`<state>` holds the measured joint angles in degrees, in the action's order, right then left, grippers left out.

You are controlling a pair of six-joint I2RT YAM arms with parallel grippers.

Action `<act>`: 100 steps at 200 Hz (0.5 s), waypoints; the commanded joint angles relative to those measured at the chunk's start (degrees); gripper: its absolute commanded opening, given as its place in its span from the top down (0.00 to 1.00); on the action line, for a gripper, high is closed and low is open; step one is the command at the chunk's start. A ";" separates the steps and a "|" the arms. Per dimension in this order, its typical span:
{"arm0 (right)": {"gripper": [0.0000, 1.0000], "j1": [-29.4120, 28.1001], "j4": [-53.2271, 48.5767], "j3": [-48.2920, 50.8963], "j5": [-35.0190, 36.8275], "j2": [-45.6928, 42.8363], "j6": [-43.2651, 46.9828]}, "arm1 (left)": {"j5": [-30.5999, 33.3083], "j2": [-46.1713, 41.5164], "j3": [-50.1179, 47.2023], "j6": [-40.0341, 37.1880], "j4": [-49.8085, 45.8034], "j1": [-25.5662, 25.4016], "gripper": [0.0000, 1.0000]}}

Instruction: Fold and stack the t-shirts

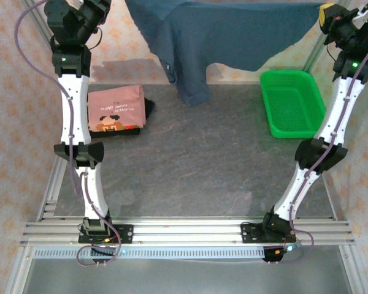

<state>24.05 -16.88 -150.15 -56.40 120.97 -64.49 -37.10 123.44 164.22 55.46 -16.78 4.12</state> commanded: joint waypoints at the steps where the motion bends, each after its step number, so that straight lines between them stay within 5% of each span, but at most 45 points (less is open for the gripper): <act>1: 1.00 1.48 -17.62 10.49 0.14 -10.26 17.67 | -2.62 -5.50 -1.03 -14.53 -19.42 -0.69 1.00; 21: 1.00 1.47 -13.80 38.20 1.27 -23.39 21.17 | 0.89 -14.30 -17.29 -27.74 -32.27 -5.14 1.00; 54: 1.00 1.76 -13.76 73.83 7.60 -40.32 25.43 | 8.44 -40.47 -72.56 -25.94 -16.90 -7.54 1.00; 100: 1.00 1.73 -25.08 95.01 18.28 -49.52 32.53 | 22.27 -57.68 -106.90 -28.49 -27.71 -5.41 1.00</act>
<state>25.34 -35.42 -59.44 -46.52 75.92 -38.72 -25.65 71.83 66.13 30.33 -37.74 -3.05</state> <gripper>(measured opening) 0.046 0.039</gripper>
